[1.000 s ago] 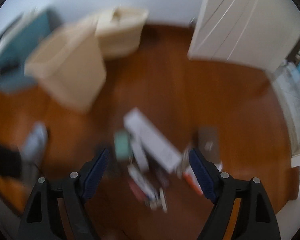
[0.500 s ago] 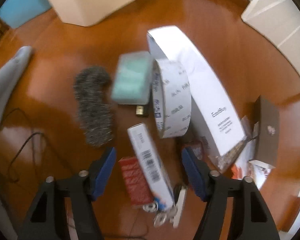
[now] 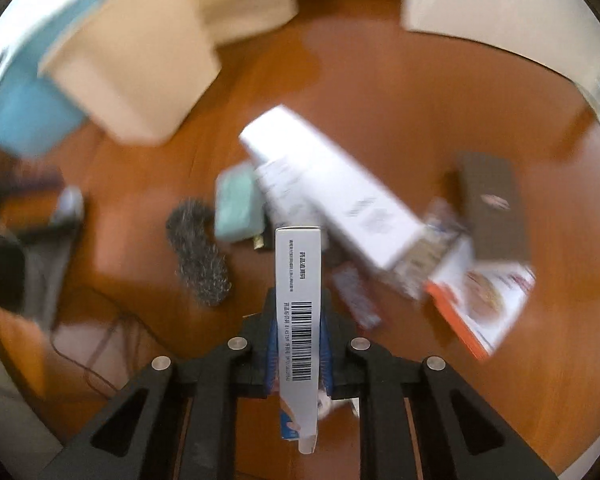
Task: Collect trash
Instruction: 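Grasp the small white box with right tool while left tool grasps a red box, then release the red box into the bin with left tool while right tool drops the white box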
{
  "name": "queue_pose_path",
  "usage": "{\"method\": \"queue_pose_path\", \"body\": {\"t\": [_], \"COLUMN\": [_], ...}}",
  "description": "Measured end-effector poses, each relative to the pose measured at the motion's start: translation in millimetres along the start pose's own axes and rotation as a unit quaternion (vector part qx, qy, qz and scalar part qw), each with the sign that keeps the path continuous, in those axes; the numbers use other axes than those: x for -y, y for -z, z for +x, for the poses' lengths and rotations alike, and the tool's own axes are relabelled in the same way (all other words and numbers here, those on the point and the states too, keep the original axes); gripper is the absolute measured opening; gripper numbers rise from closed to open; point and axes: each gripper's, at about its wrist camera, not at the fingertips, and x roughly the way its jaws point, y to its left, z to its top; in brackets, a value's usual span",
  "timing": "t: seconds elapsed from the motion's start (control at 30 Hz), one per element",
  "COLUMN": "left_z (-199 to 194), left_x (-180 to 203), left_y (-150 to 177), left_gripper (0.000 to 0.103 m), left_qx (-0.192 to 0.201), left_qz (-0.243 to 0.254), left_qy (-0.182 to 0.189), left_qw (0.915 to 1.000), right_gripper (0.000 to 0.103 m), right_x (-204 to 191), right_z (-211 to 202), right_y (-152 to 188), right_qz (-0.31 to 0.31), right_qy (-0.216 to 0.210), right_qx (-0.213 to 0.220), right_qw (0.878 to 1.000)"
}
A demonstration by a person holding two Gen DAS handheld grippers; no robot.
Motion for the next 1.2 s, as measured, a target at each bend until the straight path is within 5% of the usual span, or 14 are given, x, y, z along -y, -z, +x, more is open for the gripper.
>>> {"method": "queue_pose_path", "body": {"t": [0.2, 0.53, 0.67, 0.73, 0.8, 0.97, 1.1, 1.2], "left_z": [66, 133, 150, 148, 146, 135, 60, -11], "left_x": [43, 62, 62, 66, 72, 75, 73, 57], "left_y": [18, 39, 49, 49, 48, 49, 29, -3], "left_gripper": [0.101, 0.102, 0.071, 0.057, 0.029, 0.028, 0.028, 0.028], "left_qx": [-0.069, -0.101, -0.123, -0.111, -0.109, -0.1, -0.022, 0.049], "left_qz": [-0.103, -0.178, -0.181, -0.168, -0.146, -0.127, -0.08, -0.068], "left_qy": [-0.005, -0.045, -0.054, -0.069, -0.078, -0.052, -0.021, -0.005], "left_qw": [0.9923, 0.9779, 0.9743, 0.9772, 0.9801, 0.9854, 0.9963, 0.9965], "right_gripper": [0.018, 0.018, 0.018, 0.018, 0.018, 0.018, 0.018, 0.018], "right_x": [28, 54, 58, 59, 60, 57, 50, 40], "right_z": [-31, -45, -46, -49, -49, -59, -88, -114], "right_y": [32, 67, 70, 71, 72, 69, 54, 38], "right_qz": [0.073, 0.152, 0.162, 0.162, 0.165, 0.158, 0.141, 0.138], "right_qy": [0.015, 0.011, 0.012, 0.012, 0.015, 0.026, 0.038, 0.045], "right_qx": [0.05, 0.106, 0.117, 0.119, 0.119, 0.117, 0.123, 0.134], "right_qw": [0.996, 0.983, 0.98, 0.979, 0.979, 0.98, 0.982, 0.98]}}
